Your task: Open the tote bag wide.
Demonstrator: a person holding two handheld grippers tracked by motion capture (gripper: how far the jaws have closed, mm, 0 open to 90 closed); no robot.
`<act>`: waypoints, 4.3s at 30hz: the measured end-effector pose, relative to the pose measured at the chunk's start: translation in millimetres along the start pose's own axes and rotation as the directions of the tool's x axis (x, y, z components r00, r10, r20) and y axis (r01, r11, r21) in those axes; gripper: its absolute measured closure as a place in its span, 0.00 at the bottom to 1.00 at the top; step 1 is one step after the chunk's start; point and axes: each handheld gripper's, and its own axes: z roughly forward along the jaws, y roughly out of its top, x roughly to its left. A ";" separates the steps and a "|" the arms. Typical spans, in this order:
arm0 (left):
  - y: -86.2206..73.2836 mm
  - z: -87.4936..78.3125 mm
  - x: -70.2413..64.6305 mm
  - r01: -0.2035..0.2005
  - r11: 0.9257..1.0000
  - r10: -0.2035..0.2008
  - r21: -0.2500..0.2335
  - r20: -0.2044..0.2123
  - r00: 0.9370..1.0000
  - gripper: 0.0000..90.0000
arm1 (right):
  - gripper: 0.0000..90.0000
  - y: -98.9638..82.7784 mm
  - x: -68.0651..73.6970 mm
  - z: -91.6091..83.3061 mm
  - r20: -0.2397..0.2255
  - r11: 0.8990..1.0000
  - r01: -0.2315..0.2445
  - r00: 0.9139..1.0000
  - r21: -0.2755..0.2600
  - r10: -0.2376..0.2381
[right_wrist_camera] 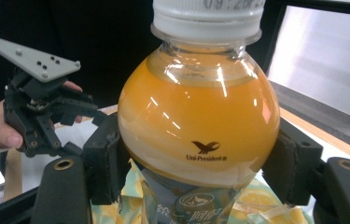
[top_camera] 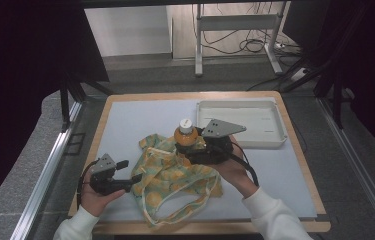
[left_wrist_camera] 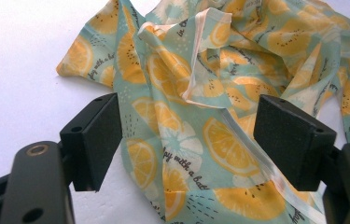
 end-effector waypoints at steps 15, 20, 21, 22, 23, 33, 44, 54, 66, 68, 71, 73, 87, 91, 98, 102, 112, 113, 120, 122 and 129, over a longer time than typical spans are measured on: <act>-0.2 1.1 -0.5 0.002 1.000 -0.002 0.002 0.003 1.000 0.27 | 0.35 6.8 -16.4 -8.6 0.024 1.000 -0.015 1.000 -0.011 0.015; -0.3 2.2 -1.0 0.007 1.000 -0.007 0.003 0.005 1.000 0.27 | 0.35 8.1 -22.7 -8.4 0.031 0.999 -0.032 0.999 -0.014 0.032; -0.3 2.4 -0.9 0.007 1.000 -0.007 0.004 0.005 1.000 0.27 | 0.35 8.5 -23.5 -8.1 0.029 0.999 -0.034 0.999 -0.012 0.035; -0.4 2.4 -0.8 0.007 1.000 -0.007 0.004 0.005 1.000 0.27 | 0.35 9.2 -24.3 -7.8 0.030 0.999 -0.036 0.999 -0.014 0.036; -0.4 2.4 -0.6 0.008 1.000 -0.008 0.003 0.006 1.000 0.27 | 0.35 9.9 -24.9 -7.5 0.032 0.999 -0.037 0.999 -0.013 0.038; -0.2 1.9 -1.1 0.007 1.000 -0.007 0.001 0.013 1.000 0.27 | 0.35 20.5 -33.7 -9.5 0.054 0.998 -0.053 0.997 -0.037 0.055; -0.2 3.4 -1.2 0.014 1.000 -0.014 0.010 0.012 1.000 0.26 | 0.35 28.3 -41.7 -14.1 0.080 0.998 -0.046 0.996 -0.044 0.050; -0.3 3.3 -0.9 0.015 1.000 -0.015 0.014 0.014 1.000 0.26 | 0.35 30.3 -55.3 -13.5 0.107 0.998 -0.049 0.993 -0.037 0.053; 0.2 3.7 -0.2 0.012 1.000 -0.012 0.026 0.015 1.000 0.26 | 0.35 25.8 -78.1 -5.8 0.141 0.998 -0.064 0.988 -0.017 0.066; 0.1 3.8 -0.3 0.010 1.000 -0.011 0.027 0.015 1.000 0.26 | 0.35 23.8 -82.3 -2.9 0.148 0.998 -0.069 0.987 -0.013 0.070; 0.0 4.5 -1.3 0.010 1.000 -0.011 0.027 0.016 1.000 0.26 | 0.35 20.9 -88.8 1.0 0.159 0.996 -0.083 0.984 -0.010 0.084; 0.0 4.5 -1.3 0.010 1.000 -0.010 0.027 0.017 1.000 0.27 | 0.35 19.2 -92.5 3.1 0.165 0.996 -0.089 0.982 -0.009 0.089; 0.8 5.3 -2.7 0.005 0.999 -0.005 0.032 0.017 1.000 0.27 | 0.35 13.7 -116.5 14.4 0.209 0.993 -0.114 0.972 0.007 0.110; 0.8 5.6 -2.9 0.003 0.999 -0.004 0.034 0.019 1.000 0.27 | 0.35 12.2 -123.7 18.5 0.223 0.993 -0.121 0.968 0.010 0.116; 0.8 5.7 -3.1 0.008 0.999 -0.009 0.031 0.017 1.000 0.27 | 0.35 10.9 -134.8 26.6 0.246 0.991 -0.131 0.962 0.022 0.122; 0.8 5.4 -3.0 0.009 0.999 -0.009 0.032 0.017 1.000 0.27 | 0.35 10.7 -139.9 30.9 0.255 0.990 -0.137 0.959 0.025 0.127; 0.8 4.6 -3.2 0.005 1.000 -0.006 0.031 0.017 1.000 0.27 | 0.35 7.9 -149.5 46.4 0.271 0.989 -0.138 0.955 0.048 0.120; 0.8 4.7 -3.3 0.005 1.000 -0.005 0.030 0.019 1.000 0.27 | 0.35 7.1 -150.6 48.2 0.273 0.989 -0.140 0.954 0.049 0.122; 0.9 4.0 -2.6 -0.003 1.000 0.002 0.031 0.017 1.000 0.27 | 0.35 -2.9 -162.1 58.7 0.291 0.985 -0.163 0.946 0.053 0.141; 1.1 3.8 -2.8 -0.003 1.000 0.003 0.030 0.017 1.000 0.27 | 0.35 -6.1 -164.7 61.1 0.298 0.983 -0.174 0.943 0.056 0.150; 1.2 3.8 -3.0 -0.003 0.999 0.003 0.032 0.018 1.000 0.27 | 0.35 -13.7 -172.3 68.3 0.318 0.979 -0.191 0.934 0.068 0.160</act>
